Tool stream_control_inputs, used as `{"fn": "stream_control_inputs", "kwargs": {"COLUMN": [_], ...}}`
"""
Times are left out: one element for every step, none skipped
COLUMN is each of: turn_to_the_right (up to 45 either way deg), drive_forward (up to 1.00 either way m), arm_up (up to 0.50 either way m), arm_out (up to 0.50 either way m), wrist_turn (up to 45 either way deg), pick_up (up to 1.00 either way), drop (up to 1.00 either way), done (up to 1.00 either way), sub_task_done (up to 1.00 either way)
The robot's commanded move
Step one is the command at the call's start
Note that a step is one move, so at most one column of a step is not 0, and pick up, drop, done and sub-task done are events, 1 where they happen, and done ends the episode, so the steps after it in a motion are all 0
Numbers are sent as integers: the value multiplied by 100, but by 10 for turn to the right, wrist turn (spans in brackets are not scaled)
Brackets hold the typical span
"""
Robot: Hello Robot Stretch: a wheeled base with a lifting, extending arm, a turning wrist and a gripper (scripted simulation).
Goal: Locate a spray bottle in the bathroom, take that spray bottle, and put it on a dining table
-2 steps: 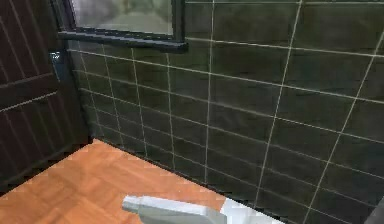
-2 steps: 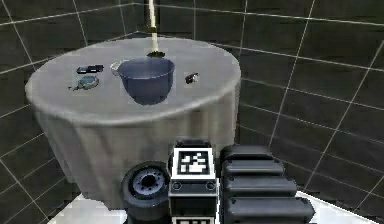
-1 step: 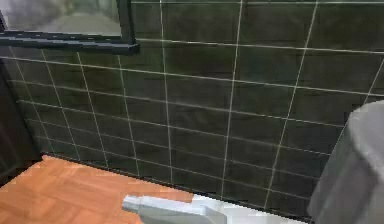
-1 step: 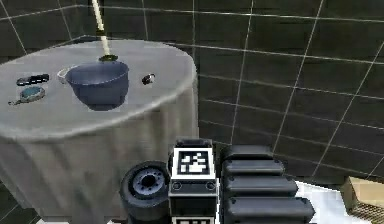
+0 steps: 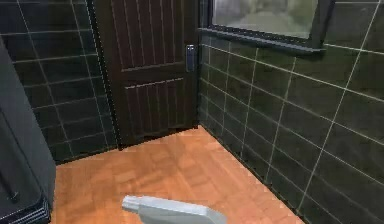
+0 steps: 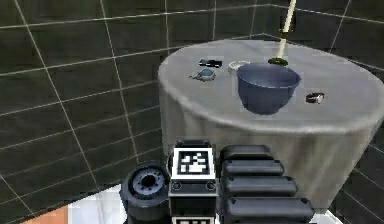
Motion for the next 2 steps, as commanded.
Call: {"fn": "stream_control_inputs", "kwargs": {"turn_to_the_right": [-450,-30], "drive_forward": [0,0], "arm_up": [0,0], "arm_out": [0,0], "wrist_turn": [0,0], "pick_up": [0,0], "drop": [0,0], "done": [0,0], "sub_task_done": [0,0]}}
